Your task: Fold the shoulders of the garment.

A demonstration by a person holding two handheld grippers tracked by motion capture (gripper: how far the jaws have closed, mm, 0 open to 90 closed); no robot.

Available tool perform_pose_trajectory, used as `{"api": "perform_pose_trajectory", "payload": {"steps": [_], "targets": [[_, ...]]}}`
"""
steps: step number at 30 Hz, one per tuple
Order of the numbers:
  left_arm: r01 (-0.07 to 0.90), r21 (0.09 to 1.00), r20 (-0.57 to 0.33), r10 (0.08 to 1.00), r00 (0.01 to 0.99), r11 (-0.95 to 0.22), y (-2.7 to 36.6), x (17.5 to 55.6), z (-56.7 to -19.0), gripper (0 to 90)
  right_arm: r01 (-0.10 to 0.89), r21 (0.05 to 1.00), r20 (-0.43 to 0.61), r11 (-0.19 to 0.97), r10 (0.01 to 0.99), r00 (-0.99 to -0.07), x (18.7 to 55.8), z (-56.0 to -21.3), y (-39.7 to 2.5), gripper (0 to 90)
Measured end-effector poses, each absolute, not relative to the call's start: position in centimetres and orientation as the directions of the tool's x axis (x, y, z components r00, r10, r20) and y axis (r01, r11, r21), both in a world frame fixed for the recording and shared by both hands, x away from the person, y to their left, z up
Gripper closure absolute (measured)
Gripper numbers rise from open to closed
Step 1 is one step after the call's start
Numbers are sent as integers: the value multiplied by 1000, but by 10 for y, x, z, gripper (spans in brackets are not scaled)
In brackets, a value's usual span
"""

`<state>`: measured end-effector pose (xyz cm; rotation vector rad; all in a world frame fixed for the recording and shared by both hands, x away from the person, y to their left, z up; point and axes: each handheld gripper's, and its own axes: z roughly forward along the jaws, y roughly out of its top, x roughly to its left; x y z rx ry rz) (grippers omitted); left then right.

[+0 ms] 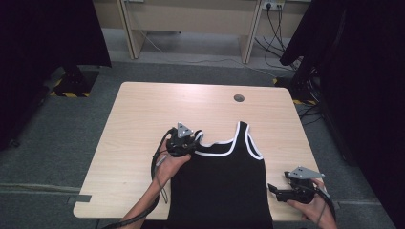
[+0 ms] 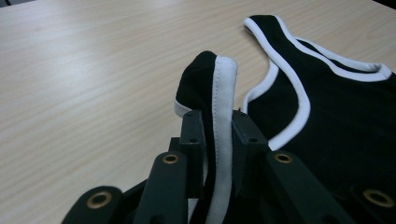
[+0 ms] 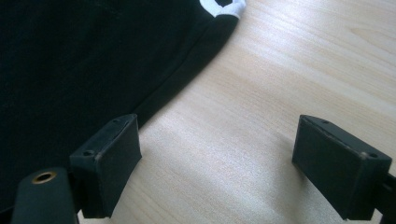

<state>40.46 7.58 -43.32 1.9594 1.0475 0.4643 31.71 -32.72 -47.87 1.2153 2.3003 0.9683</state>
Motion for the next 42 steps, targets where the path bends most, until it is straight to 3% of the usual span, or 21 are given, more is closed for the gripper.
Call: {"api": "perform_pose_trajectory", "payload": {"steps": [7, 19, 23, 36, 42], "targets": [[503, 812, -81, 796, 599, -296, 79, 386, -439, 711, 577, 716, -1, 394, 826, -564, 317, -479, -327, 156], [492, 814, -116, 744, 658, -308, 85, 346, -427, 507, 578, 715, 0, 394, 827, -563, 317, -479, -327, 156], [482, 822, -115, 739, 663, -304, 85, 338, -424, 480, 579, 714, 0, 393, 827, -562, 318, -479, -327, 156], [576, 741, -105, 788, 607, -345, 92, 354, -468, 392, 579, 714, 0, 393, 827, -561, 318, -479, -327, 156], [566, 740, -71, 795, 603, -363, 95, 359, -478, 387, 579, 714, -2, 394, 828, -561, 318, -479, -326, 156]]}}
